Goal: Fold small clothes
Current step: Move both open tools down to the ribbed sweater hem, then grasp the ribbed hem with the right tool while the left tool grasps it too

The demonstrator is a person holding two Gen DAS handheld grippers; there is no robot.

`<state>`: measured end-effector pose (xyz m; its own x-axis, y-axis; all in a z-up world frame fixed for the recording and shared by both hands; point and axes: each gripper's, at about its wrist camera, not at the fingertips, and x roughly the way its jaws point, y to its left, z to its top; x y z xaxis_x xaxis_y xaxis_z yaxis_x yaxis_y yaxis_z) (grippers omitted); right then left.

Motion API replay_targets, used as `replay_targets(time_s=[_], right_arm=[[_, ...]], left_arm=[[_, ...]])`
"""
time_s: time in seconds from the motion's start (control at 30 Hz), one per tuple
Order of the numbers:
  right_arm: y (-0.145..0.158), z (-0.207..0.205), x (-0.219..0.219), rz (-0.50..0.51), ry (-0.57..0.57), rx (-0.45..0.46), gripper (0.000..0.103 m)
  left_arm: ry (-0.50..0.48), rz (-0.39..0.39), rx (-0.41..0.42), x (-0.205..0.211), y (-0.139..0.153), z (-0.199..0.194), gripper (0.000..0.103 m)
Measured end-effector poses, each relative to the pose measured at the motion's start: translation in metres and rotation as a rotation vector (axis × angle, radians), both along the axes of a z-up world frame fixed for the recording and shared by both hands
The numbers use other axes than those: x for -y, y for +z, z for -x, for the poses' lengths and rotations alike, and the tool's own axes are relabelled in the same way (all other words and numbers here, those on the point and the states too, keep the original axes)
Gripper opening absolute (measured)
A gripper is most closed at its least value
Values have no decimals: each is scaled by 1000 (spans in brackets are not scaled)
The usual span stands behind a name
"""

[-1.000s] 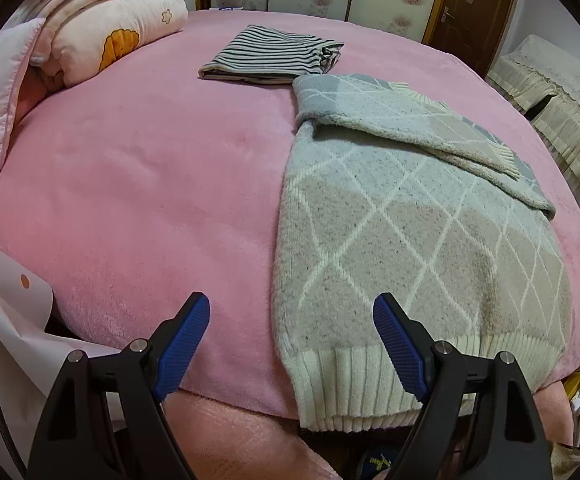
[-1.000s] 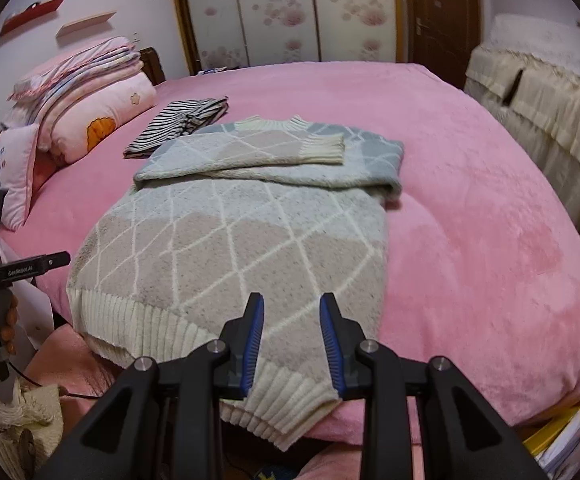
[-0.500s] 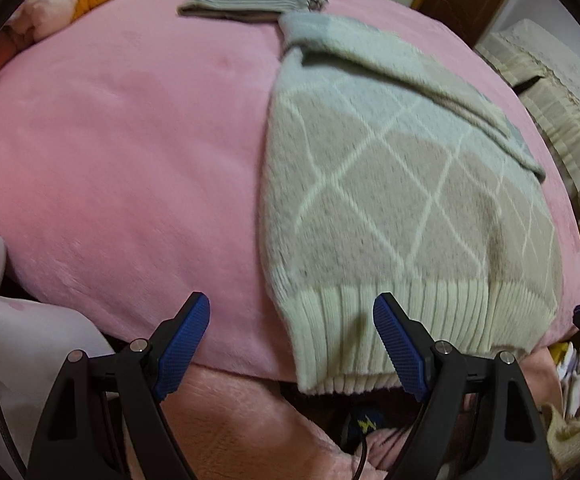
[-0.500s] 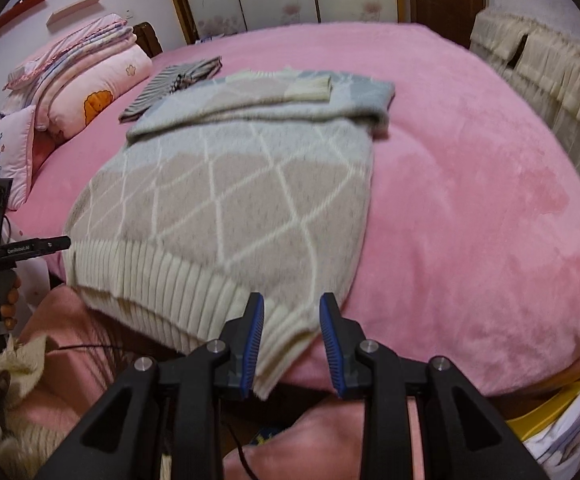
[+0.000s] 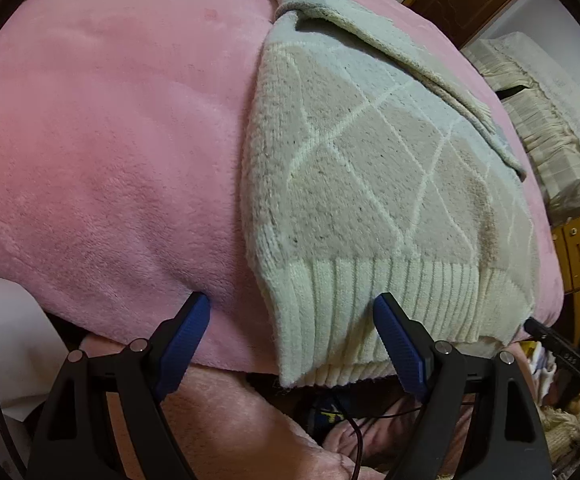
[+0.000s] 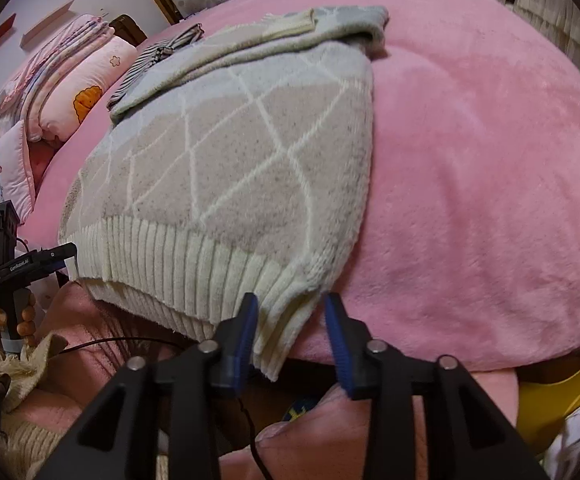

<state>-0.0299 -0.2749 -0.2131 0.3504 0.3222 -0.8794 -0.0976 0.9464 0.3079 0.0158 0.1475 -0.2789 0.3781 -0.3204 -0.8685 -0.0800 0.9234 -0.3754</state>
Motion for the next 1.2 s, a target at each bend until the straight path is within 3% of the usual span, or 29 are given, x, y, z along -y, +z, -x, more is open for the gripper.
replay_targets(time_s=[0.37, 0.63, 0.77, 0.9, 1.03, 1.2], right_arm=[[-20, -6, 12, -125, -63, -70, 39], [-20, -9, -1, -165, -19, -60, 39], [-16, -8, -12, -158, 25, -39, 31], [-16, -8, -16, -148, 30, -34, 31], [-15, -7, -15, -155, 30, -25, 19], [-15, -7, -15, -154, 29, -27, 19]], left_arm=[[-18, 69, -4, -9, -4, 7, 74], [-58, 104, -20, 0, -9, 9, 70], [-41, 146, -20, -6, -11, 11, 70], [-51, 152, -21, -5, -11, 10, 70], [-63, 167, -28, -5, -12, 10, 57], [-61, 195, -35, -3, -14, 12, 52]])
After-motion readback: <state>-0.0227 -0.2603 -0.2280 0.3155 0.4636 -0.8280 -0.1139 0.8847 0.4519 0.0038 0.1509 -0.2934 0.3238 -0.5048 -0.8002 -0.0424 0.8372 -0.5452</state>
